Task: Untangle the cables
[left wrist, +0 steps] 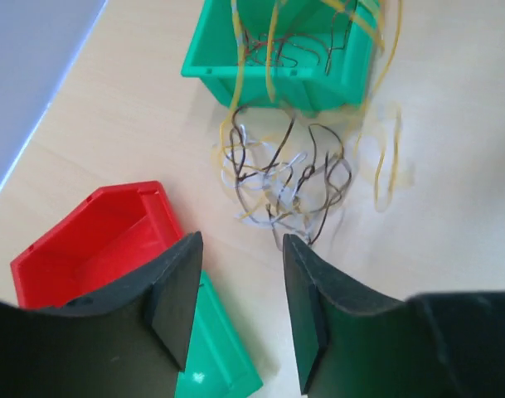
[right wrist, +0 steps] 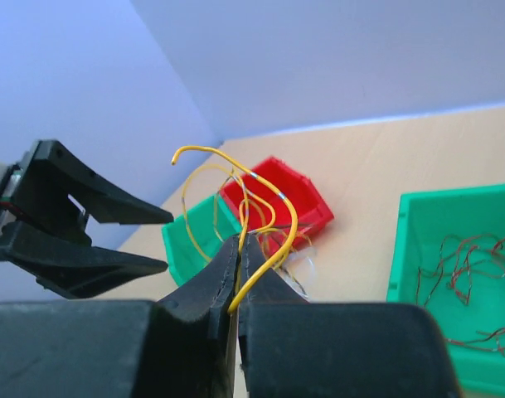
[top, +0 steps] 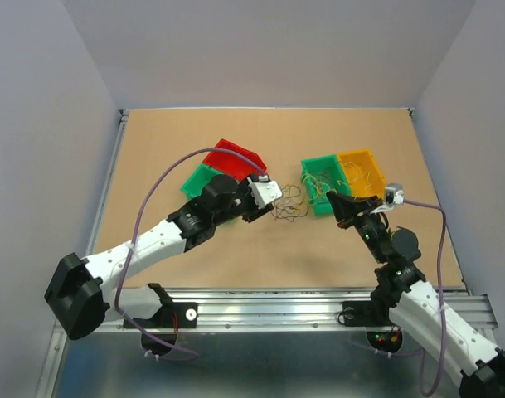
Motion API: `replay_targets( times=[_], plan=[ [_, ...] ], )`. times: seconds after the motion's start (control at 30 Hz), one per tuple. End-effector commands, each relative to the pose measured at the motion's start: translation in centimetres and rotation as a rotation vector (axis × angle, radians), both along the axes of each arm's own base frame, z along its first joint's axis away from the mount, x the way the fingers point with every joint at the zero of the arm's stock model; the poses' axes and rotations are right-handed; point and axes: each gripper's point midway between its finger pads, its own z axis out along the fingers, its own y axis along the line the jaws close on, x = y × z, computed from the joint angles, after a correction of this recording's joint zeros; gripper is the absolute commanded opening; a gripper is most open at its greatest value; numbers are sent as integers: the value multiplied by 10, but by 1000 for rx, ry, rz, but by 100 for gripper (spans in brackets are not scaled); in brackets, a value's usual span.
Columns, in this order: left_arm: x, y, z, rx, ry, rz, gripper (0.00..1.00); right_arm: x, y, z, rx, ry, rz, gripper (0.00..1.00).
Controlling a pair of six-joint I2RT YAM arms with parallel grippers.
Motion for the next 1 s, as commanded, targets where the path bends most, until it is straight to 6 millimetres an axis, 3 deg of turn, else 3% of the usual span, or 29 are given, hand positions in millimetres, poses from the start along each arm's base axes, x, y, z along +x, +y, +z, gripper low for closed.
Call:
replay_targets(
  times=[0.0,0.13,0.3,0.5,0.67,0.97],
  plan=[
    [-1,6,48,-130,-115,10,67,-15,-9,-2,-4,-14,-11,1],
    [-6,3,50,-144,-109,-26,71,-38,4,17,10,-84,114,1],
    [-17,-6,41,-142,-89,-110,78,-50,22,36,6,-115,241,1],
    [-45,-5,59,-243,-142,-224,87,-56,38,53,13,-146,337,1],
    [-66,-1,83,-339,-162,-301,92,-57,40,52,20,-152,354,1],
    [-55,-14,77,-356,-98,-290,95,-54,48,45,27,-139,390,1]
  ],
)
